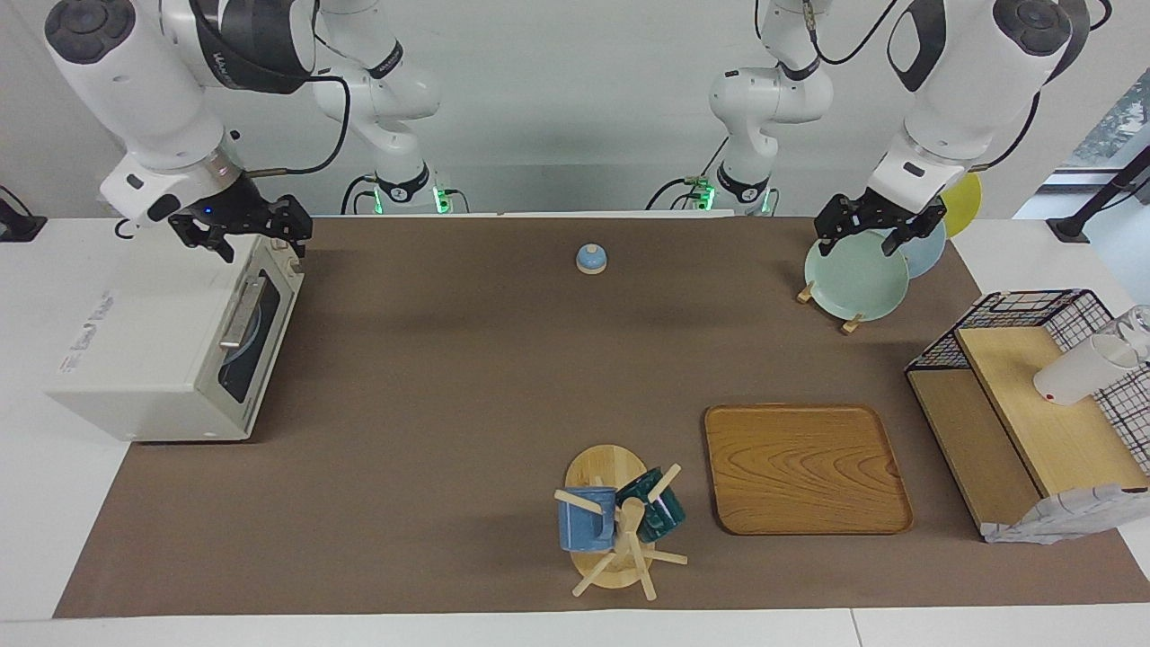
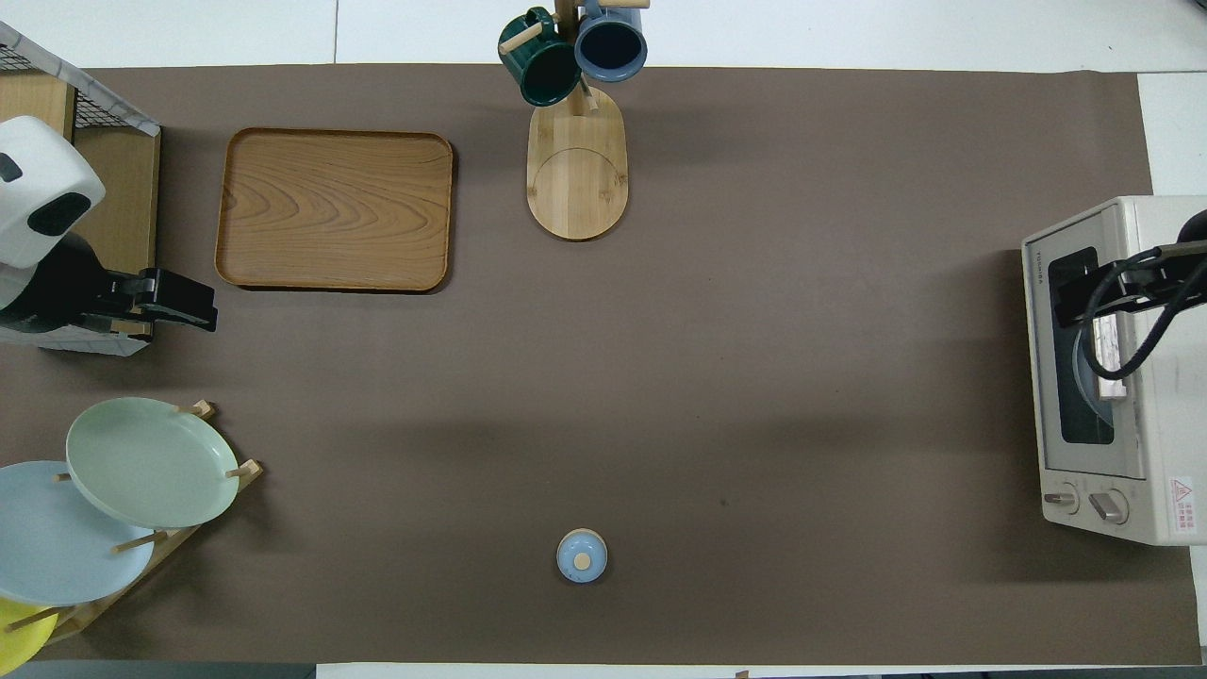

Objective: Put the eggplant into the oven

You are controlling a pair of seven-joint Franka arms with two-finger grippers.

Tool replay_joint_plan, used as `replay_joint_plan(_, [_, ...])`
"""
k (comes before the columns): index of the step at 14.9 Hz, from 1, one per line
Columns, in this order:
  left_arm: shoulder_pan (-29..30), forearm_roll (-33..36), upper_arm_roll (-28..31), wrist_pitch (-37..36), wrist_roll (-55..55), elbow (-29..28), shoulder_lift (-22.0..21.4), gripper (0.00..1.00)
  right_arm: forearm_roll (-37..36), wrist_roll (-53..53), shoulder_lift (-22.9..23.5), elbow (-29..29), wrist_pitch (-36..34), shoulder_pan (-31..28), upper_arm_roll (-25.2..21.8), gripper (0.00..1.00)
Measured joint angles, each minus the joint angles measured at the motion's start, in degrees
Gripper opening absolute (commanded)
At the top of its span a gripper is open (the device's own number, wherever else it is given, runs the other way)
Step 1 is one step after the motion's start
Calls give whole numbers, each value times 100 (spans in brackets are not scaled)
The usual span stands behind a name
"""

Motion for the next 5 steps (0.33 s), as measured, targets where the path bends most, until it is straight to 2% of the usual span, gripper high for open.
replay_joint_plan(5, [0, 0, 0, 0, 0, 0, 0, 100, 0, 49, 0, 17, 4, -1, -30, 100])
